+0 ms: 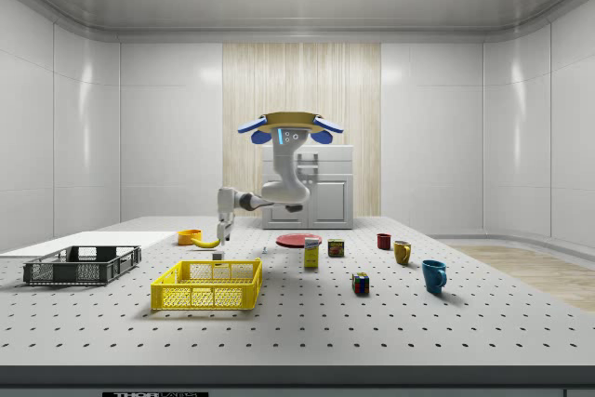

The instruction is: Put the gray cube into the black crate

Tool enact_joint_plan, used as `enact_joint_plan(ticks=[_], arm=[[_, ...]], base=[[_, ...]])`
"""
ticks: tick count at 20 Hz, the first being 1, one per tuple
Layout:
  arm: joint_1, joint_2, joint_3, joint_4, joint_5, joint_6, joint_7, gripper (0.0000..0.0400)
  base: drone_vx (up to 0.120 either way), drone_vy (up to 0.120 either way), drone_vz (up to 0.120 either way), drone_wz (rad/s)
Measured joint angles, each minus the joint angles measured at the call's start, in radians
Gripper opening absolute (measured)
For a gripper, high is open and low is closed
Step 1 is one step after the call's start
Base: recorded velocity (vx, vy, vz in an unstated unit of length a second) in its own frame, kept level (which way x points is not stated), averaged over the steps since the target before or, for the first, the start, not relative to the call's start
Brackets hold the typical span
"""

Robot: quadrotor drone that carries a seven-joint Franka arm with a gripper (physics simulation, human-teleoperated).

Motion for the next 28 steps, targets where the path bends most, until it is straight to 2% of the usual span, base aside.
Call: enact_joint_plan(ticks=[5,18,28], arm=[[-0.002,-0.009,-0.001,0.001,0.001,0.009,0.001,0.04],[-0.023,-0.031,-0.162,0.04,-0.146,0.086,-0.002,0.04],[-0.058,-0.02,-0.211,0.087,-0.195,0.108,-0.003,0.04]], base=[[0.104,0.0,0.0,0.0],[0.0,0.0,0.0,0.0],[0.0,0.0,0.0,0.0]])
